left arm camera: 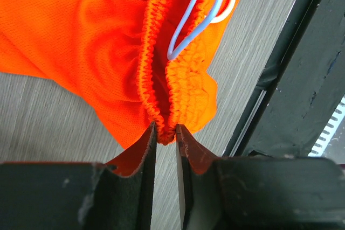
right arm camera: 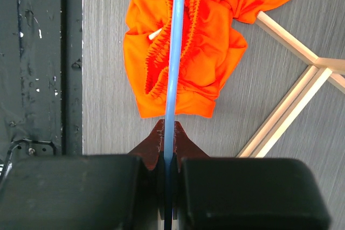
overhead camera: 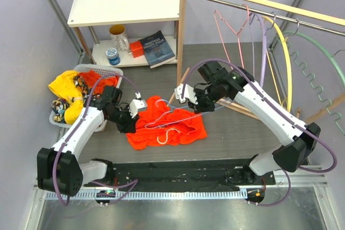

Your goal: Place the shorts on the hanger

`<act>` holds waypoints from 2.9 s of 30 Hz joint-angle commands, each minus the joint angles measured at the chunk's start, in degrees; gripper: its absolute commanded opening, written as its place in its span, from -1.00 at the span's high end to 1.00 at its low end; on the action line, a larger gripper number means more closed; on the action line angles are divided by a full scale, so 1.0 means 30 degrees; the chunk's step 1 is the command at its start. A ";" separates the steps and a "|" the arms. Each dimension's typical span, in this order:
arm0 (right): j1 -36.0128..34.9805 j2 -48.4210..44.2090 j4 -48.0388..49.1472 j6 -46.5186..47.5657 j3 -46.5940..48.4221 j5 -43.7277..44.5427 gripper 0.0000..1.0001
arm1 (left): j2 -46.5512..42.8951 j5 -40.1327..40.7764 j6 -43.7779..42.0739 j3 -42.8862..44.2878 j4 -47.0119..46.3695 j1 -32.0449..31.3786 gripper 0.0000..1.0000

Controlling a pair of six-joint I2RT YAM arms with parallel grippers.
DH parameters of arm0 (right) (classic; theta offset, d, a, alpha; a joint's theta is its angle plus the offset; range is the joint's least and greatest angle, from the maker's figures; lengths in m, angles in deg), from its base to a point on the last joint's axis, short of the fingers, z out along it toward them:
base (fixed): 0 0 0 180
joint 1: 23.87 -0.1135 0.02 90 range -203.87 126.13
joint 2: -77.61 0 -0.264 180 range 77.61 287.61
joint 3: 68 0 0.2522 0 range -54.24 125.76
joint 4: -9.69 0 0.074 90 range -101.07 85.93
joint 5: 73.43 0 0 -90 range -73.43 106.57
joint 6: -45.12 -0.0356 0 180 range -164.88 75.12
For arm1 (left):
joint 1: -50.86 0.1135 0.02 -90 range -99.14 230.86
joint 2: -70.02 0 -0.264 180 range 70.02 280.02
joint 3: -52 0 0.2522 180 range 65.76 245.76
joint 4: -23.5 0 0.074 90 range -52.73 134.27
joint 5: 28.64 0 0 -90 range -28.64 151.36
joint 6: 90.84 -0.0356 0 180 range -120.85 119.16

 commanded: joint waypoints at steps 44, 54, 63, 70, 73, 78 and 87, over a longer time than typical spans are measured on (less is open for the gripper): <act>-0.0242 0.1812 0.8289 0.0328 -0.4236 -0.6480 0.98 | -0.3842 -0.1077 -0.3782 -0.0104 0.1247 0.0539 -0.35; -0.0212 0.1930 0.8436 0.0649 -0.4206 -0.6774 0.98 | -0.3406 -0.2480 -0.2734 -0.2860 -0.3904 0.0481 -0.47; -0.0183 0.2457 0.9110 -0.0020 -0.3620 -0.7039 0.97 | -0.1998 -0.3302 -0.0769 -0.3270 -0.7485 -0.0866 0.49; 0.1045 0.1288 0.9198 -0.6521 -0.3794 -0.4374 -0.09 | -0.2379 -0.2483 0.0254 -0.3476 -0.6373 -0.0575 1.00; 0.1691 -0.0755 0.9169 -0.8133 -0.4760 -0.2445 -0.79 | -0.2847 -0.2072 0.1251 -0.3856 -0.6724 -0.0428 1.00; 0.1751 -0.3429 0.8410 -0.8053 -0.6781 0.0370 -0.71 | -0.2820 -0.1809 0.2424 -0.4121 -0.7574 -0.0427 1.00; -0.0617 -0.4193 1.2386 -0.9925 -1.1469 0.6082 -0.59 | -0.1940 -0.1427 0.2749 -0.3272 -0.7137 -0.0427 0.99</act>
